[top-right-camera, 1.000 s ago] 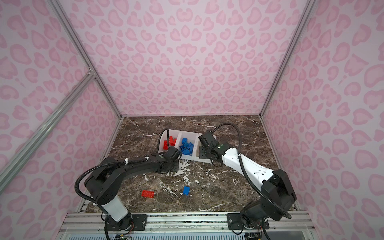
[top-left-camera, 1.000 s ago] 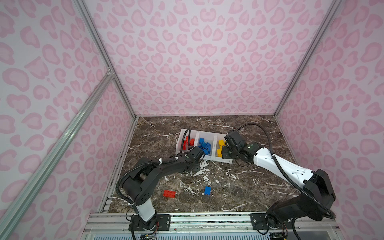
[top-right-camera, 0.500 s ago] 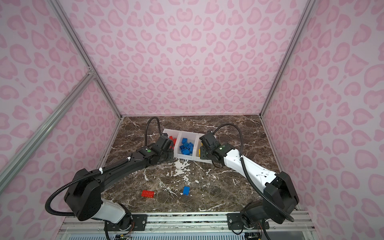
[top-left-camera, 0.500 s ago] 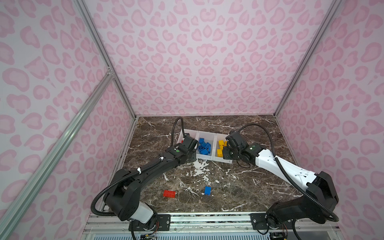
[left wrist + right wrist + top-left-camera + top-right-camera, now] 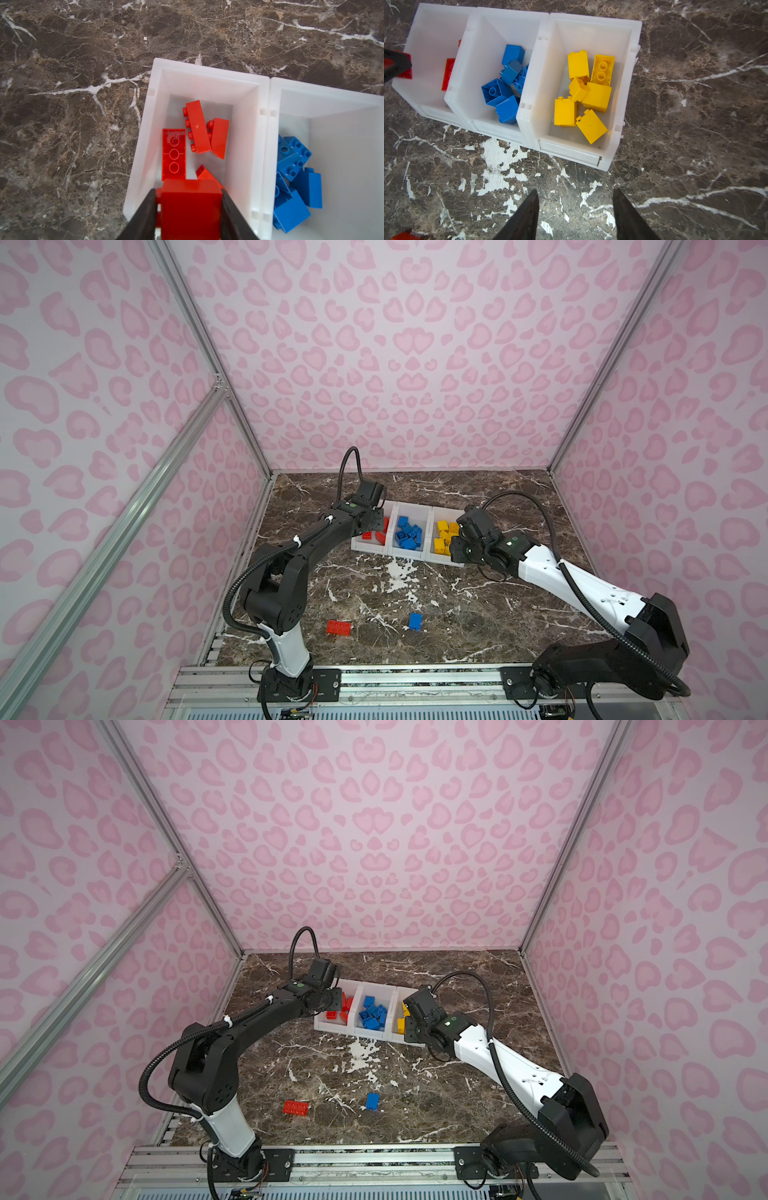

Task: Sort the legos into containers by color
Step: 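Carry the red brick into the red compartment and release it, then close the right gripper on the nearer blue brick while the left withdraws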

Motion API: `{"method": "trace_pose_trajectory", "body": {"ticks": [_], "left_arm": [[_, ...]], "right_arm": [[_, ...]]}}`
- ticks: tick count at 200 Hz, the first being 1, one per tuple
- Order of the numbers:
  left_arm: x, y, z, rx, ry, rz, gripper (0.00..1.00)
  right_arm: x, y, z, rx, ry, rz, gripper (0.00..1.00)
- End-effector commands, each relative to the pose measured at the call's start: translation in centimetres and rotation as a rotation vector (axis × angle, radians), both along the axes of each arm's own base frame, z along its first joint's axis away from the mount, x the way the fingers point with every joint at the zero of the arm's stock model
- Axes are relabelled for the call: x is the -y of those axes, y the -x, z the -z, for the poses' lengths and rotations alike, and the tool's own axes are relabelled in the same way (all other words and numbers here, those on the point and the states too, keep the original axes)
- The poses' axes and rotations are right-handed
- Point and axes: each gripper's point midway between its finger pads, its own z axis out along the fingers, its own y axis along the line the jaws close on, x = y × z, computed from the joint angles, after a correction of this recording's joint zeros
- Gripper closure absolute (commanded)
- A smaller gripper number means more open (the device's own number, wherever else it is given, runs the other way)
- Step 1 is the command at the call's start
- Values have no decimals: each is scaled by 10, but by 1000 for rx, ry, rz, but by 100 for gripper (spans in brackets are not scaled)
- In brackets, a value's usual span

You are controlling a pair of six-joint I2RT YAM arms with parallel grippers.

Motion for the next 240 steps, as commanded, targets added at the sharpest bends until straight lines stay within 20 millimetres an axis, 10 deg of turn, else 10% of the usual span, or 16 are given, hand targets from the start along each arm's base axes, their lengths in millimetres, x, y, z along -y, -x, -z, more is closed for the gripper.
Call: {"method": "trace_pose_trajectory", "body": {"ticks": [1,240], "left_arm": [[0,0,-1,-8,4,4,45],[-26,53,-19,40,87,-70,38]], "right_arm": [[4,0,0,10,7,21,42],[-18,12,18,-36,20,-95,41]]}}
